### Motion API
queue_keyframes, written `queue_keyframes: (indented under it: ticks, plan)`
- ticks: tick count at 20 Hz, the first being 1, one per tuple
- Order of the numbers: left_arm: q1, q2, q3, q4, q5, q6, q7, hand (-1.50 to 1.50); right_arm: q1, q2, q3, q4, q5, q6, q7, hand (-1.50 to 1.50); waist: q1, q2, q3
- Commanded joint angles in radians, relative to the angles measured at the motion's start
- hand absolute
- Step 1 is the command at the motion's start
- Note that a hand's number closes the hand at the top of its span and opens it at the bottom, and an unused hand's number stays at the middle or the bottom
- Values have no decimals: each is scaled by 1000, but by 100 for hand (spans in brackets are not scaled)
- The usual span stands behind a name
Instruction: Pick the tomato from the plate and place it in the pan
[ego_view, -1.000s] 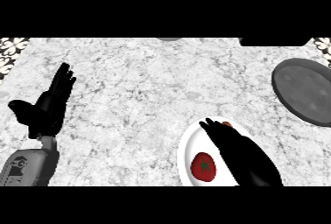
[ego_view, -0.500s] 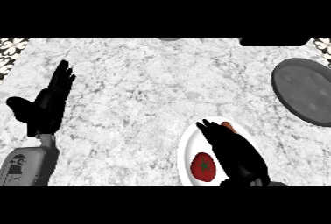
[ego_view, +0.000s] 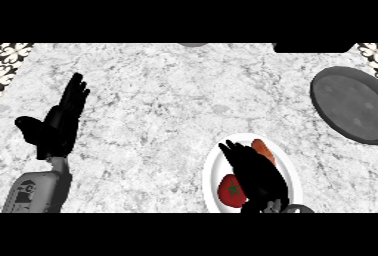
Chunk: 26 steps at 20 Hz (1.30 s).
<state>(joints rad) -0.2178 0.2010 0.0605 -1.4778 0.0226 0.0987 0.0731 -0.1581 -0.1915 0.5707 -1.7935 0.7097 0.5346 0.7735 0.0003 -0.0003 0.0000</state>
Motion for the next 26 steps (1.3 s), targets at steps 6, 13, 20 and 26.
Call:
queue_keyframes:
  ticks: [6, 13, 20, 26]
  plan:
    - [13, 7, 29, -75, 16, -33, 68, 0, -53, 46, -110, 66, -20, 125, -28, -150, 2, 0, 0]
    - [-12, 3, 58, 97, 2, -63, -80, 0, -23, 60, 11, 112, 80, 43, -186, 150, -1, 1, 0]
    - [25, -40, 20, -25, -34, -27, -7, 0, 47, 30, -4, 137, 174, -32, -299, 150, 0, 0, 0]
    - [-6, -7, 43, 8, -2, -65, -1, 0, -123, 186, -187, 272, 224, -197, 9, 150, 18, 6, -1]
